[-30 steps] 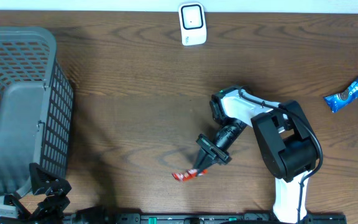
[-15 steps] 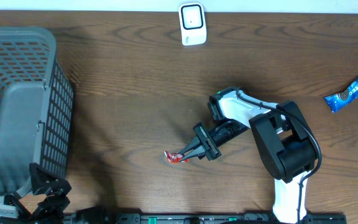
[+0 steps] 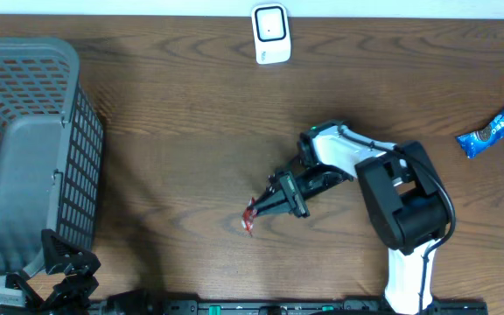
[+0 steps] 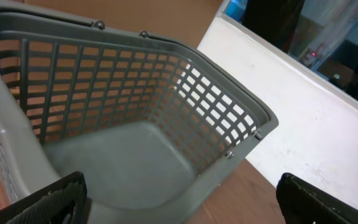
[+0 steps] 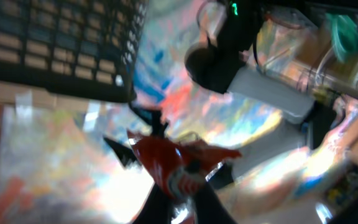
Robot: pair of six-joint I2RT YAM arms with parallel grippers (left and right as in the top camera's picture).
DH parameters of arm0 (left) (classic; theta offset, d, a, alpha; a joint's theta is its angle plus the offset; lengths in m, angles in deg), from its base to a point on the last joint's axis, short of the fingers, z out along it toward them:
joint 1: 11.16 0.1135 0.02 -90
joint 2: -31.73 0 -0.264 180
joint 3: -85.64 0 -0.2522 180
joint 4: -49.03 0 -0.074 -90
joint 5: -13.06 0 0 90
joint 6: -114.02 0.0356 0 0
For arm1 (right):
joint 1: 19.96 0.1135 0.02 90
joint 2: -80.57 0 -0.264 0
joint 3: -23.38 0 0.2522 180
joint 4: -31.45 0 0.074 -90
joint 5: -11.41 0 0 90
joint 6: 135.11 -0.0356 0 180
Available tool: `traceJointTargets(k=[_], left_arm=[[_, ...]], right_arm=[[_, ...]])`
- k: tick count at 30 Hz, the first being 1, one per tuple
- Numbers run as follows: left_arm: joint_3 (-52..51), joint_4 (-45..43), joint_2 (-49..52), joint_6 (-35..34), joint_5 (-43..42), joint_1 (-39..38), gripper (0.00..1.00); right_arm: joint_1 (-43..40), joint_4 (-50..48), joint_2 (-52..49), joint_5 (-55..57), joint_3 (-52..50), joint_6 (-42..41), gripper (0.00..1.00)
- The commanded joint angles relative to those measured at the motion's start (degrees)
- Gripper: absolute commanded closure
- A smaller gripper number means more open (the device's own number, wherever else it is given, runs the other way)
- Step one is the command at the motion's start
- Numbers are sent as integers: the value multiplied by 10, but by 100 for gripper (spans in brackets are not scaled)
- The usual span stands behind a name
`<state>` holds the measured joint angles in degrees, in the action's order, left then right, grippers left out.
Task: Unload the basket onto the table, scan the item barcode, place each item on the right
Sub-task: 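Carry the Nescafe stick to the white scanner and hold it there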
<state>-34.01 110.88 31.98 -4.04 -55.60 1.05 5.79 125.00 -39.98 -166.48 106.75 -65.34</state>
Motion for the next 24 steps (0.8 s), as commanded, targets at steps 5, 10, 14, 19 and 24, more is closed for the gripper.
traceJointTargets(k=[5, 10, 14, 19, 24], left_arm=[[1, -1, 0, 10, 3, -2, 2], [1, -1, 0, 10, 3, -2, 2], [1, -1, 0, 10, 3, -2, 2], [1, -1, 0, 10, 3, -2, 2], [1, -1, 0, 10, 3, -2, 2]], right_arm=[[-40, -259, -4, 14, 24, -269, 99], [-57, -537, -4, -9, 61, -402, 99], [-63, -731, -3, -16, 104, -499, 99], [-64, -1002, -2, 60, 146, -604, 99], [-43, -1128, 0, 129, 154, -653, 99]])
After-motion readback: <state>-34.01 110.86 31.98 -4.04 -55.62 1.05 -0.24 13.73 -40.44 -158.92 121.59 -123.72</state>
